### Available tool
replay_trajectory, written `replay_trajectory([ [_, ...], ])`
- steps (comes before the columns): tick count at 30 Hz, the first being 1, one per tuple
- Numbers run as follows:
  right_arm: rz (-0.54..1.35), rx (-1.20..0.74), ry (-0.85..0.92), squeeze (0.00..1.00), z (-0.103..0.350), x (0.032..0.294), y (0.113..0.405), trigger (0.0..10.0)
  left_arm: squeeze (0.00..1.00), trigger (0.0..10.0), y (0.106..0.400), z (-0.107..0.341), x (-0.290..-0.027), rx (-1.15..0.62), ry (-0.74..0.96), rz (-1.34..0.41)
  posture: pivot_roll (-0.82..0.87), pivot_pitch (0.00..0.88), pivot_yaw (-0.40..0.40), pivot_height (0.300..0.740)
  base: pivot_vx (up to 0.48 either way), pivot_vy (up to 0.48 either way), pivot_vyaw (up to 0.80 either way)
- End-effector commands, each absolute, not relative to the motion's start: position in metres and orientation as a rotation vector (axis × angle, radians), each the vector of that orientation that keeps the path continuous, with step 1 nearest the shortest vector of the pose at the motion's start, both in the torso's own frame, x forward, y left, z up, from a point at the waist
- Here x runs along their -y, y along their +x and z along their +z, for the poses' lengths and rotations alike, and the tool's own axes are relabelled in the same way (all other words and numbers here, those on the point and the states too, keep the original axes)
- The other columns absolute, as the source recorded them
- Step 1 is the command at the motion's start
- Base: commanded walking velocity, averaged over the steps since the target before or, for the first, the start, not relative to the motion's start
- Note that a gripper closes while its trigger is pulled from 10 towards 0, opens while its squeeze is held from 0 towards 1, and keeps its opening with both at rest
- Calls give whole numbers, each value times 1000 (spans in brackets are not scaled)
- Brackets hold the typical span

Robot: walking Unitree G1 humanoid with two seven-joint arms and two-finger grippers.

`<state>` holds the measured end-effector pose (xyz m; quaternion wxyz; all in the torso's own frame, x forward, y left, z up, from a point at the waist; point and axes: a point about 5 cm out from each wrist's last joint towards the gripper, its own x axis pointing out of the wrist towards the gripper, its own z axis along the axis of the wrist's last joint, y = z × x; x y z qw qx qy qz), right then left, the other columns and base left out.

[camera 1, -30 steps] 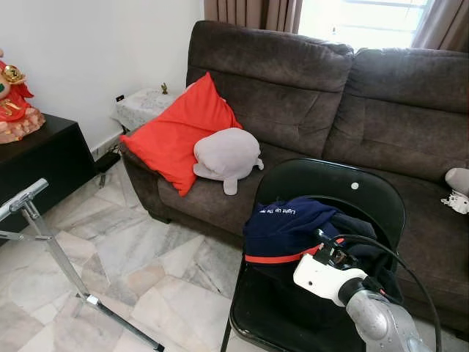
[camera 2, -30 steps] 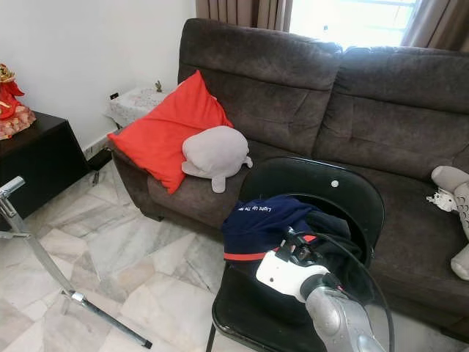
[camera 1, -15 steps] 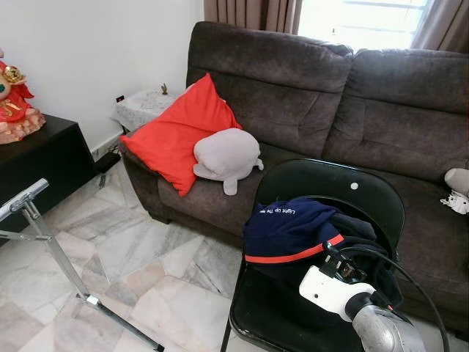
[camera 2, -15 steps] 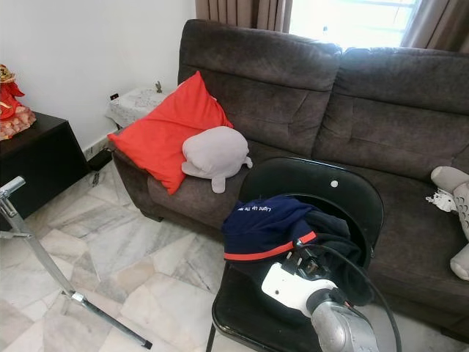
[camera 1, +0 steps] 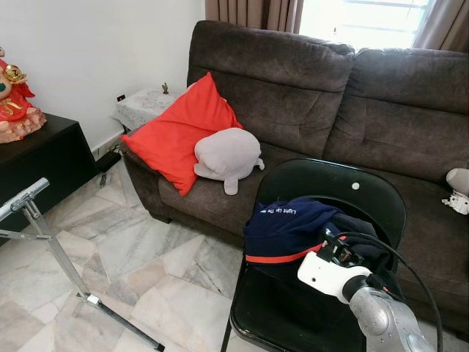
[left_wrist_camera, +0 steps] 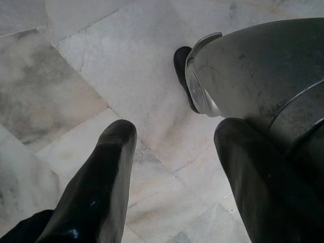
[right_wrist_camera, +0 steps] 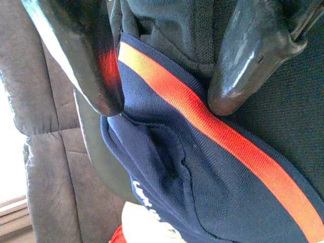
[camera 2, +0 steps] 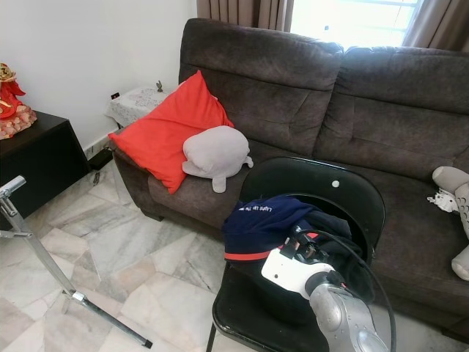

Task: Hang hanger

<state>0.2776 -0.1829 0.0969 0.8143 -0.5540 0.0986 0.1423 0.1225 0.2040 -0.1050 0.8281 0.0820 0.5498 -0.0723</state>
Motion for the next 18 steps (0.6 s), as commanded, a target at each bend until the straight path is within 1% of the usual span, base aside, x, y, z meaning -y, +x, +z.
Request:
replay_trajectory([
  [1, 317, -218, -1186, 0, 94, 181, 277, 10000, 0, 10000, 127, -104, -199, -1160, 157, -177, 36, 0, 8, 740, 0, 0, 0],
  [8, 373, -254, -1182, 0, 85, 177, 275, 10000, 0, 10000, 127, -104, -199, -1161, 156, -180, 41, 0, 9, 740, 0, 0, 0],
  [18, 372, -235, -1193, 0, 85, 174, 280, 10000, 0, 10000, 126, -104, -200, -1161, 161, -177, 43, 0, 11, 740, 0, 0, 0],
])
